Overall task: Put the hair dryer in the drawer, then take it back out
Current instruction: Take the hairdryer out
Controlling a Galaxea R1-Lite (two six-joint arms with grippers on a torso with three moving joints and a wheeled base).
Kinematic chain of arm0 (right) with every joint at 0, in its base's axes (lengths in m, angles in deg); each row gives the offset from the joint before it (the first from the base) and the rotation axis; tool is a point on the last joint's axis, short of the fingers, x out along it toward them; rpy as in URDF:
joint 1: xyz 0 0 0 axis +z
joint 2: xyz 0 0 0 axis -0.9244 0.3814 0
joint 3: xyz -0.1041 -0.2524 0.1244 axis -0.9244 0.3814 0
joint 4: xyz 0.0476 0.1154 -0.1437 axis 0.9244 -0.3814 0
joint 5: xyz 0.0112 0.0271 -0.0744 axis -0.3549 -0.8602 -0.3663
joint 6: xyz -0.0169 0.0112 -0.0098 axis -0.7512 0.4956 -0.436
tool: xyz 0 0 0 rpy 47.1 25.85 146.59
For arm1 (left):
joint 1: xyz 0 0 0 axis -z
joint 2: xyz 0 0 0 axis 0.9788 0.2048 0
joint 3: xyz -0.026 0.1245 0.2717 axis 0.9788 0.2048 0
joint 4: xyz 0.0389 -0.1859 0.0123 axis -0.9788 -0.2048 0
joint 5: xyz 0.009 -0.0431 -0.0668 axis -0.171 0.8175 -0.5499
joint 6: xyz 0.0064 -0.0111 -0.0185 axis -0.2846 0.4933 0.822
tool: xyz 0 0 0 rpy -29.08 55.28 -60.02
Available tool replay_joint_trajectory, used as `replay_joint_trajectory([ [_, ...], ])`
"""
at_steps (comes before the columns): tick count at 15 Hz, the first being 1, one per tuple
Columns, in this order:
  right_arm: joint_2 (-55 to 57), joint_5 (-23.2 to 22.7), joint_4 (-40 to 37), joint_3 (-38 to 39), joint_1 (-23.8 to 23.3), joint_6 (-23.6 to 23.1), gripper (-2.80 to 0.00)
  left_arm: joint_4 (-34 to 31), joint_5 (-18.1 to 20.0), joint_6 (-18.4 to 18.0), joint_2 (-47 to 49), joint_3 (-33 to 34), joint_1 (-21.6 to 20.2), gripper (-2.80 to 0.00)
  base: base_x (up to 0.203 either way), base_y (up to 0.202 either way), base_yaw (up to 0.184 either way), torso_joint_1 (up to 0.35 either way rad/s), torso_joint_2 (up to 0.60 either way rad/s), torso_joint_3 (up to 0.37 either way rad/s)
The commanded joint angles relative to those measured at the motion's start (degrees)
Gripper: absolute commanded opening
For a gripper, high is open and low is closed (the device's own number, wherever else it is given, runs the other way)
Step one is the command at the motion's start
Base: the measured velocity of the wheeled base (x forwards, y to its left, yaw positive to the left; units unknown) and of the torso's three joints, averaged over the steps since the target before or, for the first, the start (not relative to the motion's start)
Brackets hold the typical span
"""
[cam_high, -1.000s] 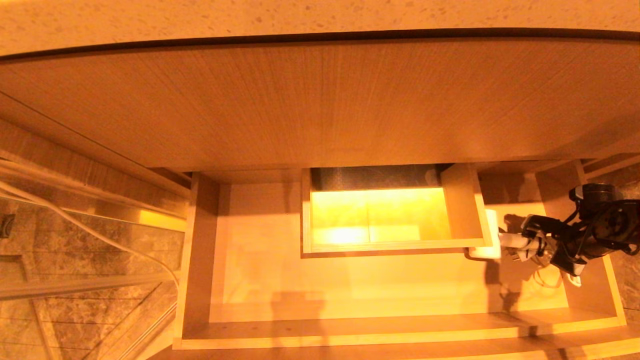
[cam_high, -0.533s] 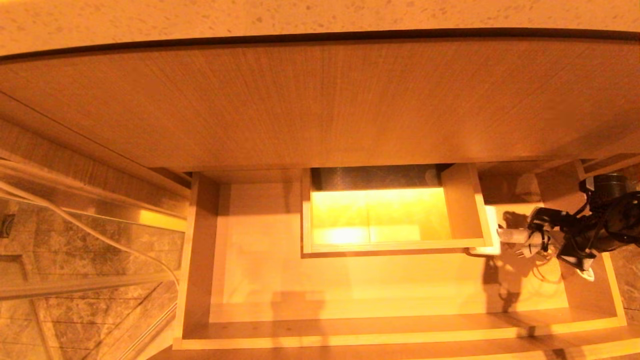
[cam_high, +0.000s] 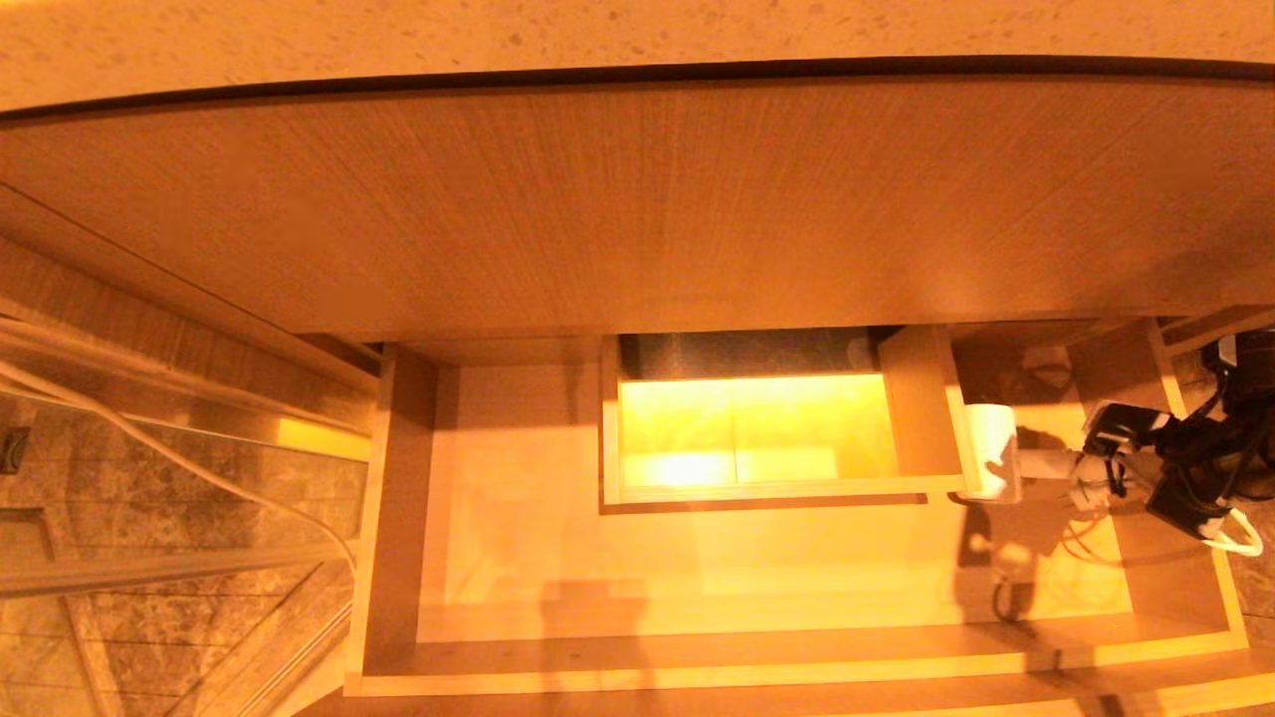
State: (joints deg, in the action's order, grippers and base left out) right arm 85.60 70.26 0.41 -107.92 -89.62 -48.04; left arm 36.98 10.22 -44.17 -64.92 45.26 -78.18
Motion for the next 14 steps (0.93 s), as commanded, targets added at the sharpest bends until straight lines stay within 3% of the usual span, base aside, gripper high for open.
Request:
replay_joint_trajectory([
  [1, -3.9, 0.0, 0.0, 1.4, 0.0, -0.8, -2.80, 0.0, 0.0, 0.0, 0.0, 0.0, 0.0, 0.00, 0.000, 0.000, 0.000, 0.000, 0.00, 0.000],
  [14, -31.3, -0.2, 0.7, 18.3, -0.2, -2.5, -2.80, 0.0, 0.0, 0.0, 0.0, 0.0, 0.0, 0.00, 0.000, 0.000, 0.000, 0.000, 0.00, 0.000],
])
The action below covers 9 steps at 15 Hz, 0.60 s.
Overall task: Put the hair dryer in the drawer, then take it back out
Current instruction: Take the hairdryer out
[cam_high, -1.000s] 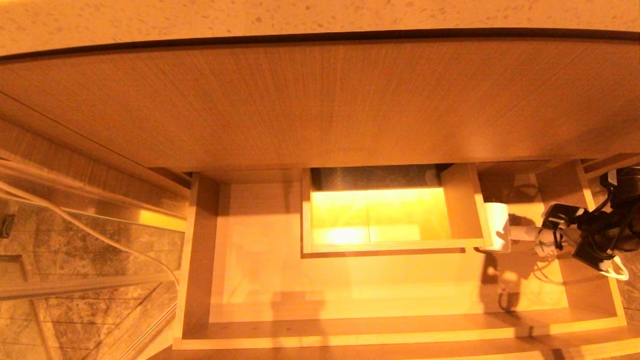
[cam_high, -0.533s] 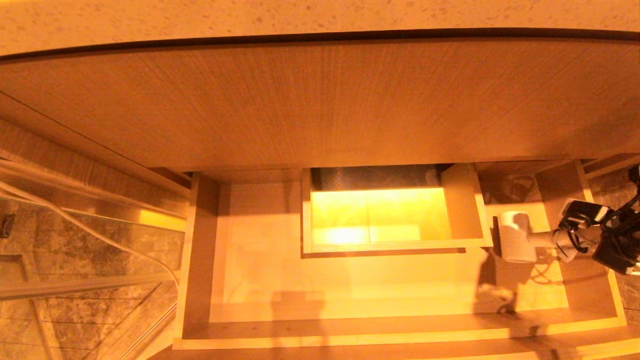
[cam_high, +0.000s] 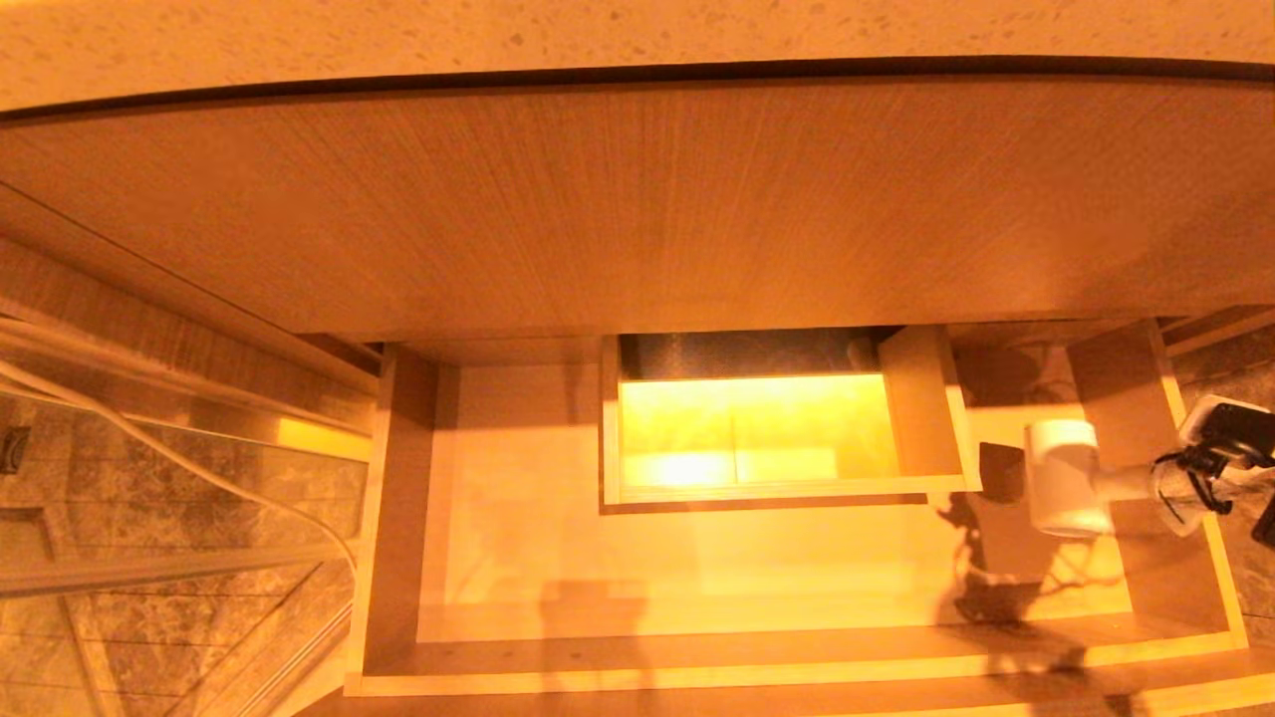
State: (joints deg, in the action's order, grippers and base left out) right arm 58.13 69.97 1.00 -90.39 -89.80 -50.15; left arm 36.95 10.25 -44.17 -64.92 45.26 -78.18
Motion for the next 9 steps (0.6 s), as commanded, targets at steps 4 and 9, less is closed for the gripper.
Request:
replay_joint_trajectory([
  [4, -11.9, 0.1, 0.0, 3.6, -0.8, 0.0, -2.80, 0.0, 0.0, 0.0, 0.0, 0.0, 0.0, 0.00, 0.000, 0.000, 0.000, 0.000, 0.00, 0.000],
  [9, -22.0, 0.3, -0.3, 5.9, -2.8, 0.1, -2.80, 0.0, 0.0, 0.0, 0.0, 0.0, 0.0, 0.00, 0.000, 0.000, 0.000, 0.000, 0.00, 0.000],
])
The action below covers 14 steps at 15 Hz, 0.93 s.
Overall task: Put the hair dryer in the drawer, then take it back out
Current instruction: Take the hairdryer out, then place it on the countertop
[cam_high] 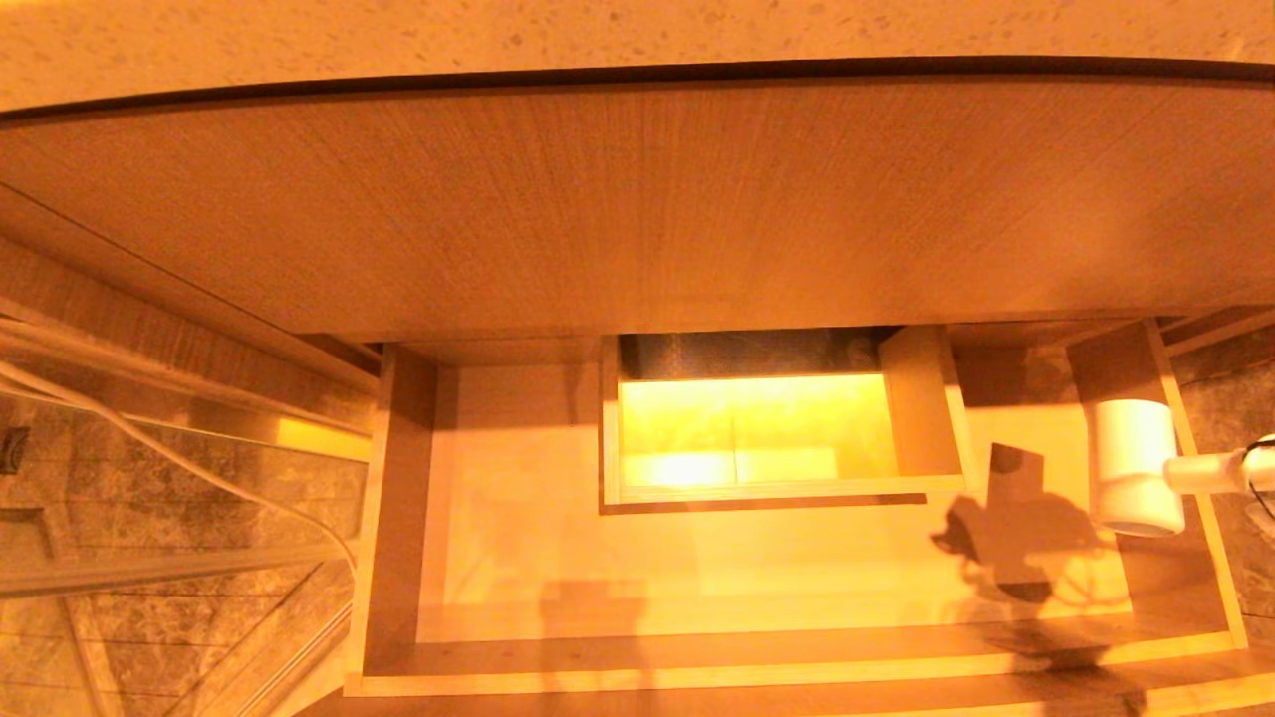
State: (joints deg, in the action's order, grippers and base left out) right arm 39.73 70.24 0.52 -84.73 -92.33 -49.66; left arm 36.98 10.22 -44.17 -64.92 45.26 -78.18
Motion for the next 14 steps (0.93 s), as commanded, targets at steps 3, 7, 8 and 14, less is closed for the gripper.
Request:
replay_joint_trajectory([
  [3, -8.5, 0.0, 0.0, 0.8, -0.9, -0.4, -2.80, 0.0, 0.0, 0.0, 0.0, 0.0, 0.0, 0.00, 0.000, 0.000, 0.000, 0.000, 0.00, 0.000],
  [7, -13.9, -0.2, 0.6, 2.0, -2.3, -0.4, -2.80, 0.0, 0.0, 0.0, 0.0, 0.0, 0.0, 0.00, 0.000, 0.000, 0.000, 0.000, 0.00, 0.000],
  [8, -14.8, -0.2, 0.7, 2.0, -2.3, -0.4, -2.80, 0.0, 0.0, 0.0, 0.0, 0.0, 0.0, 0.00, 0.000, 0.000, 0.000, 0.000, 0.00, 0.000],
  [14, -20.4, -0.4, 4.5, 3.2, -3.2, -0.4, -2.80, 0.0, 0.0, 0.0, 0.0, 0.0, 0.0, 0.00, 0.000, 0.000, 0.000, 0.000, 0.00, 0.000],
])
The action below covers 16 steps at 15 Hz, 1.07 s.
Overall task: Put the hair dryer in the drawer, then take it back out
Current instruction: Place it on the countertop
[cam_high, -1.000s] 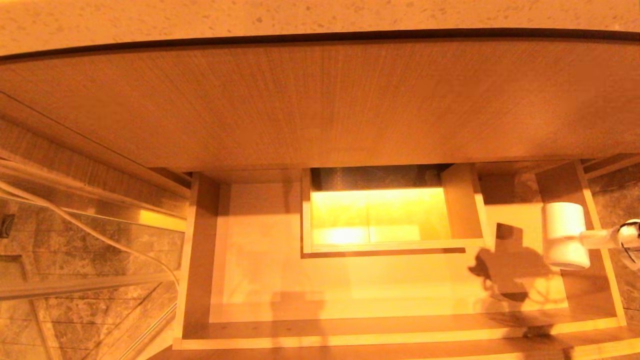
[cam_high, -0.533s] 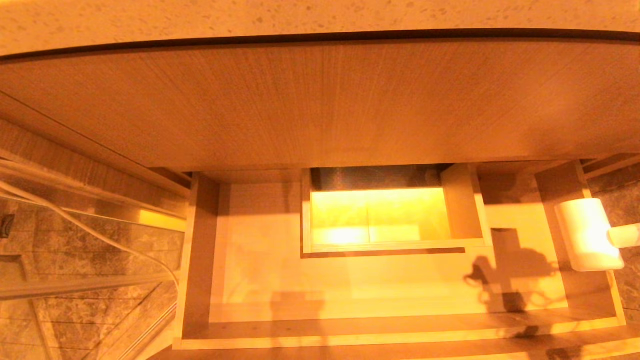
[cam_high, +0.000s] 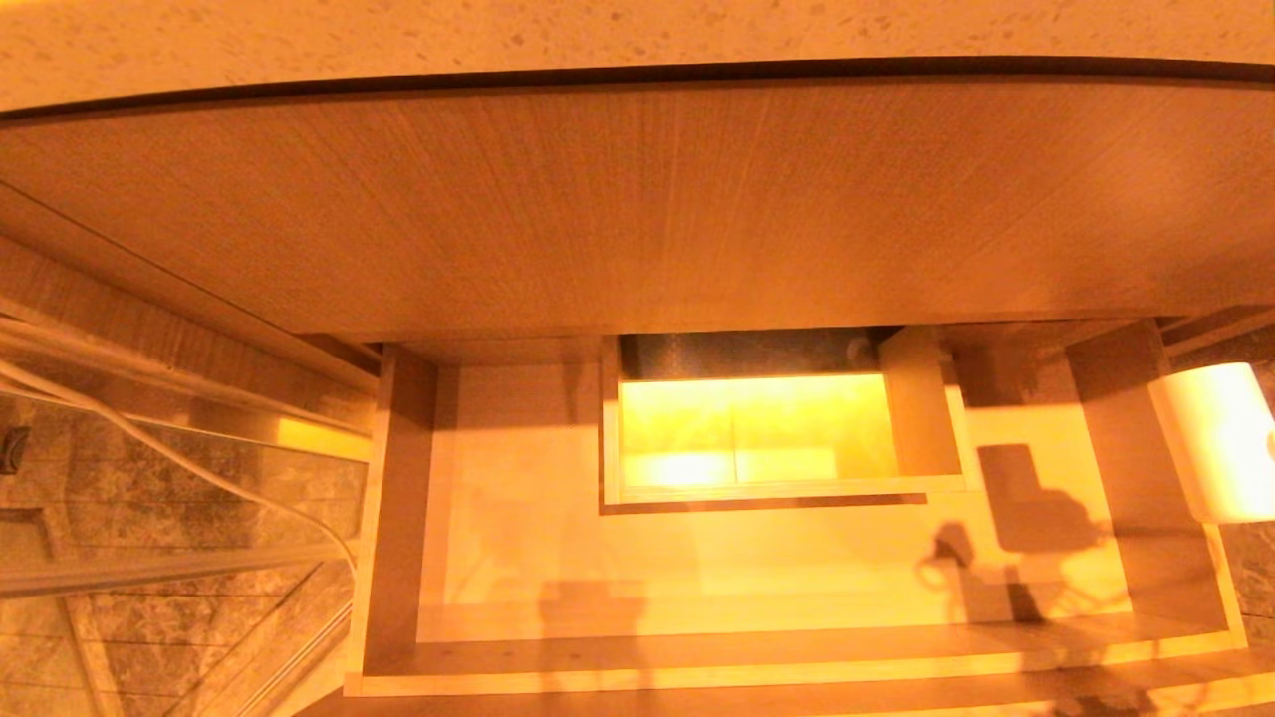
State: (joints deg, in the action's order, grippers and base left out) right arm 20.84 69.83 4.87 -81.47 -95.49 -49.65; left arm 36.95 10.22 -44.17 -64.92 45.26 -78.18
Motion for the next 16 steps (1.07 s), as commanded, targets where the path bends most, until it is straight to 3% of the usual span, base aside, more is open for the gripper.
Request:
replay_joint_trajectory([
  [1, -2.8, 0.2, 0.2, -0.5, -0.2, -0.7, -2.80, 0.0, 0.0, 0.0, 0.0, 0.0, 0.0, 0.00, 0.000, 0.000, 0.000, 0.000, 0.00, 0.000],
  [9, -10.1, 0.9, 0.1, -6.9, -1.9, 0.2, -2.80, 0.0, 0.0, 0.0, 0.0, 0.0, 0.0, 0.00, 0.000, 0.000, 0.000, 0.000, 0.00, 0.000],
  [16, -9.1, 0.6, -0.1, -21.3, -1.8, 1.5, -2.80, 0.0, 0.0, 0.0, 0.0, 0.0, 0.0, 0.00, 0.000, 0.000, 0.000, 0.000, 0.00, 0.000],
])
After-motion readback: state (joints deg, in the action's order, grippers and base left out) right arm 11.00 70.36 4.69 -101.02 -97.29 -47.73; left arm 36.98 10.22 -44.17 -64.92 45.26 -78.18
